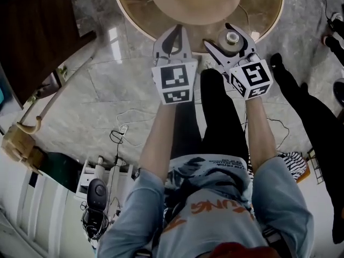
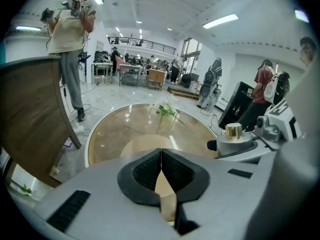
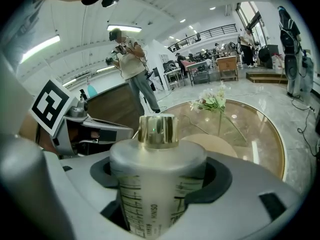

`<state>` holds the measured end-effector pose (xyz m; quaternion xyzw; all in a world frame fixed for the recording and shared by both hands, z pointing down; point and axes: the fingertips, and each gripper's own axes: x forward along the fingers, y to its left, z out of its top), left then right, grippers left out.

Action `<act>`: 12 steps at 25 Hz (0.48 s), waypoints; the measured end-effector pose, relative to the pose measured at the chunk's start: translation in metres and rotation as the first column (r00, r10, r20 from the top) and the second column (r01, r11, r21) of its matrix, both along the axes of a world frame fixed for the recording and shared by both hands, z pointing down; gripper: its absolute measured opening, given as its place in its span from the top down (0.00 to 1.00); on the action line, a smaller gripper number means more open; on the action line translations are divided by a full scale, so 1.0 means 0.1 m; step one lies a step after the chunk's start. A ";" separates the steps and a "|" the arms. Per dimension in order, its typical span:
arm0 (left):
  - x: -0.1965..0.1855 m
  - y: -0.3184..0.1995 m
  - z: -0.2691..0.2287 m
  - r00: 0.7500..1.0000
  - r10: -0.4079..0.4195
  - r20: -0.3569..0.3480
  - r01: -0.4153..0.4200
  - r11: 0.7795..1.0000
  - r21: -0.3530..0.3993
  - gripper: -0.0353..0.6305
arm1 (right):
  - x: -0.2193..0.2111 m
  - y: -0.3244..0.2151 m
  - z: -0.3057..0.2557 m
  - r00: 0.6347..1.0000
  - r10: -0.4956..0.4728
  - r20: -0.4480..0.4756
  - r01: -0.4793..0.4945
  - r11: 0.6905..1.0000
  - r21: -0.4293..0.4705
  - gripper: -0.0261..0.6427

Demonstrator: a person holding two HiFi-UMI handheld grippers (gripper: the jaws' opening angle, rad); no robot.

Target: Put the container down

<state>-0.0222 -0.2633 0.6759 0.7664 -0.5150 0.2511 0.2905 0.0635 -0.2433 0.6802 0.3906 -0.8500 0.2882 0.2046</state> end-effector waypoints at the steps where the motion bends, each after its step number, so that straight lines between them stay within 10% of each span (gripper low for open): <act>1: 0.01 -0.01 0.05 1.000 0.004 0.000 -0.004 1.000 -0.004 0.91 | 0.00 -0.03 0.06 1.000 0.004 -0.007 -0.004 1.000 0.000 0.43; 12: -0.05 -0.33 0.45 1.000 0.001 0.011 -0.001 1.000 -0.031 0.91 | -0.05 -0.66 0.51 0.994 0.059 -0.087 -0.055 0.997 0.052 0.43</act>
